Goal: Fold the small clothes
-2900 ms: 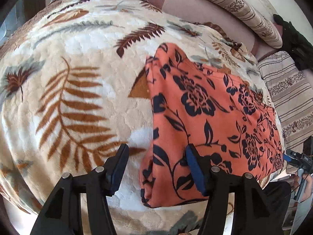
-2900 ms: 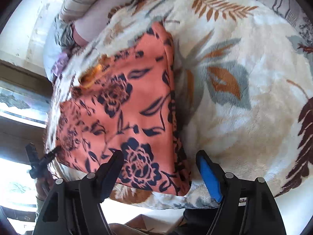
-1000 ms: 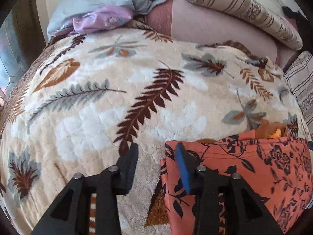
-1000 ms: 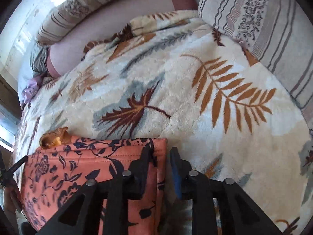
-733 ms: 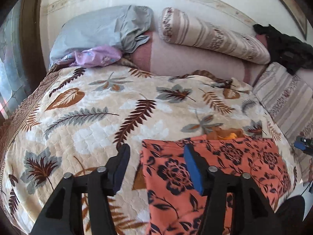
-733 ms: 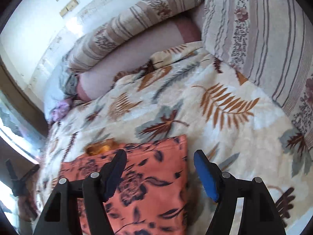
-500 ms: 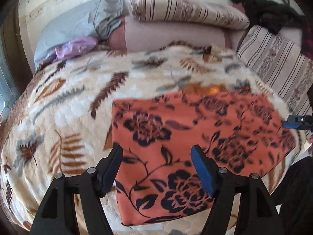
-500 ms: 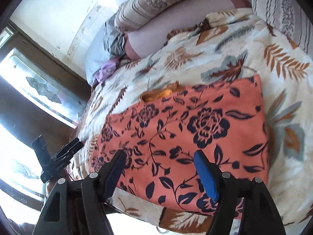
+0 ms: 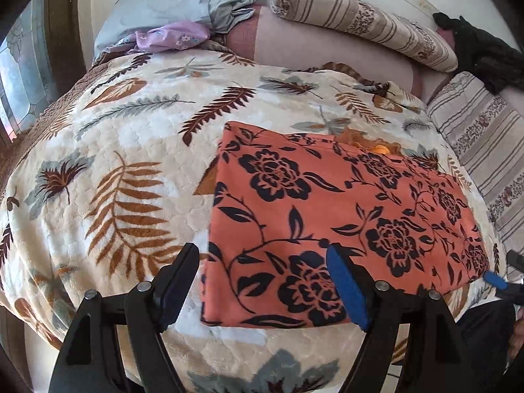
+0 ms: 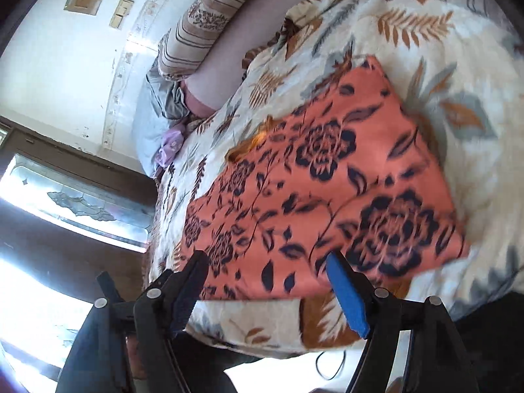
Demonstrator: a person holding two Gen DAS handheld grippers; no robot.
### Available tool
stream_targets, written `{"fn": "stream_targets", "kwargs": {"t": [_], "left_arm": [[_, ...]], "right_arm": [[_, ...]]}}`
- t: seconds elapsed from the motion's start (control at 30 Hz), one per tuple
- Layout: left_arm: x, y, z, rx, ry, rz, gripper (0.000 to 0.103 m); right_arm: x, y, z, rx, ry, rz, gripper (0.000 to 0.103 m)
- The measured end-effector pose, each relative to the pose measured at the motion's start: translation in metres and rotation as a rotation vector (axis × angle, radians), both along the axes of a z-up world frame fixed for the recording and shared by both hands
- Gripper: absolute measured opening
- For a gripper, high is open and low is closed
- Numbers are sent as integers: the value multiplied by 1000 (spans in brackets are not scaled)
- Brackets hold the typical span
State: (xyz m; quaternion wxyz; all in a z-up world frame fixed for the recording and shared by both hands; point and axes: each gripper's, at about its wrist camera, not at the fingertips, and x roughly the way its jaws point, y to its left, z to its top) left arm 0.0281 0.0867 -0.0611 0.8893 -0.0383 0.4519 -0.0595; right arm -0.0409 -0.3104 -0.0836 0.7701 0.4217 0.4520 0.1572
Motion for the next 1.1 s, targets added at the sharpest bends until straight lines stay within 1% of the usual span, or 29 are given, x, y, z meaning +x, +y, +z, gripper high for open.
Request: {"fn": "stream_targets", "kwargs": {"t": [0.07, 0.13, 0.2, 0.23, 0.3, 0.37, 0.4, 0.43, 0.5, 0.53, 0.6, 0.63, 0.67, 0.7, 0.73, 0.77, 0.8, 0.83, 0.87, 0.9, 0.93, 0.97, 1.0, 1.03, 1.07, 1.1], "left_arm": [[-4, -16, 4, -10, -14, -39, 80], [-4, -32, 4, -19, -19, -75, 80], [-2, -47, 2, -14, -5, -101, 80], [-1, -54, 0, -14, 1, -109, 80], [2, -66, -2, -30, 4, -125, 80], [4, -76, -5, -48, 9, -130, 80], [6, -81, -8, -55, 13, -135, 80], [8, -86, -12, -54, 24, -142, 80], [15, -96, -21, -28, 59, -149, 80], [17, -98, -23, -21, 71, -149, 80], [17, -101, -18, -26, 60, -143, 80], [15, -101, -13, -35, 38, -143, 80], [13, -102, -7, -40, 10, -146, 80], [12, -103, -4, -36, -15, -147, 81], [14, -106, -5, -19, -21, -145, 82], [19, -110, -12, 9, 3, -144, 87], [26, -115, -24, 43, 57, -148, 89], [34, -121, -43, 89, 124, -164, 89], [37, -127, -56, 152, 138, -183, 93], [32, -132, -56, 203, 64, -198, 97], [29, -136, -55, 226, 51, -196, 97], [29, -135, -53, 214, 65, -182, 97], [30, -132, -49, 184, 78, -168, 97], [30, -129, -44, 151, 86, -164, 97], [29, -127, -37, 117, 77, -168, 97], [27, -125, -30, 96, 44, -171, 97]], "right_arm": [[-14, 9, -22, 58, 45, -49, 77], [-22, 3, -42, 93, 73, -138, 77], [-22, -15, -55, 157, 89, -256, 78], [-21, -26, -58, 185, 74, -311, 78], [-18, -49, -62, 203, 83, -426, 78], [-15, -66, -73, 254, 99, -493, 73], [-13, -70, -79, 274, 112, -502, 58], [-10, -73, -81, 270, 128, -498, 35], [-4, -74, -79, 244, 135, -468, 14], [-2, -73, -69, 195, 120, -451, 12], [-6, -66, -37, 33, 48, -431, 11], [-10, -62, -18, -44, 1, -427, 11], [-13, -59, -6, -107, -25, -410, 11], [-13, -57, -3, -153, -22, -396, 11], [-11, -56, -10, -189, 18, -380, 13], [-5, -56, -27, -203, 96, -359, 14], [-3, -61, -46, -168, 183, -350, 20], [-7, -69, -58, -74, 188, -376, 22], [-12, -76, -57, -21, 175, -405, 23], [-14, -81, -52, -15, 160, -424, 30], [-19, -86, -44, -31, 130, -449, 38], [-25, -90, -36, -47, 99, -475, 42], [-30, -95, -29, -57, 78, -497, 61], [-33, -100, -23, -60, 55, -514, 72], [-34, -105, -18, -65, 43, -522, 72], [-33, -109, -12, -84, 38, -524, 72]]}}
